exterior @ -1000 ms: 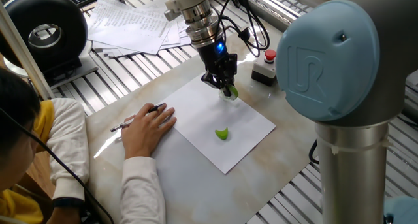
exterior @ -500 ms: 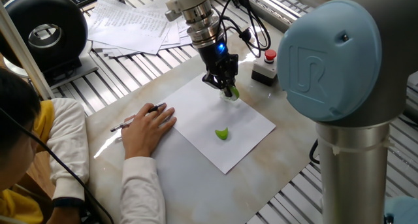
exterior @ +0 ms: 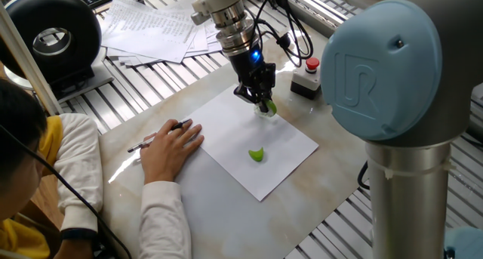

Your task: Use the correction tape on paper

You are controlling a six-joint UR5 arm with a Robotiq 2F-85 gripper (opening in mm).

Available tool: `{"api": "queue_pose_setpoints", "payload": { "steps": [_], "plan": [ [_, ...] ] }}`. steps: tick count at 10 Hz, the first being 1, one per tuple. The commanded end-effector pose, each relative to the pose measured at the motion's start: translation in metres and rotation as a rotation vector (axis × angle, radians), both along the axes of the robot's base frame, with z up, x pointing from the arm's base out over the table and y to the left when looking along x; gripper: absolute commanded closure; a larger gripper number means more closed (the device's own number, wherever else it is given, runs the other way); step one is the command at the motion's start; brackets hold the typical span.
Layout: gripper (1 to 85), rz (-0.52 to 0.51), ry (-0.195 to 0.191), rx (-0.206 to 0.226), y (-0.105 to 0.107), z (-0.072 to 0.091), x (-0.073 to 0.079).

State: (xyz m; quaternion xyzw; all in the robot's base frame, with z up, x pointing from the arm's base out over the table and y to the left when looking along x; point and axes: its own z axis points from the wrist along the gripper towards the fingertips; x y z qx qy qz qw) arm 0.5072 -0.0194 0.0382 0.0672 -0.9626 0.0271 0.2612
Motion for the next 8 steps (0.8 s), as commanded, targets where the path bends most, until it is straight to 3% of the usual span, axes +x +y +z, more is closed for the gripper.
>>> {"api": "queue_pose_setpoints", "payload": {
  "steps": [1, 5, 8],
  "plan": [
    [84.7, -0.012, -0.005, 0.013, 0.006, 0.002, 0.004],
    [84.7, -0.015, -0.005, 0.018, 0.005, 0.001, 0.003],
    [84.7, -0.015, 0.016, 0.006, -0.001, 0.006, -0.010]
  ]
}}
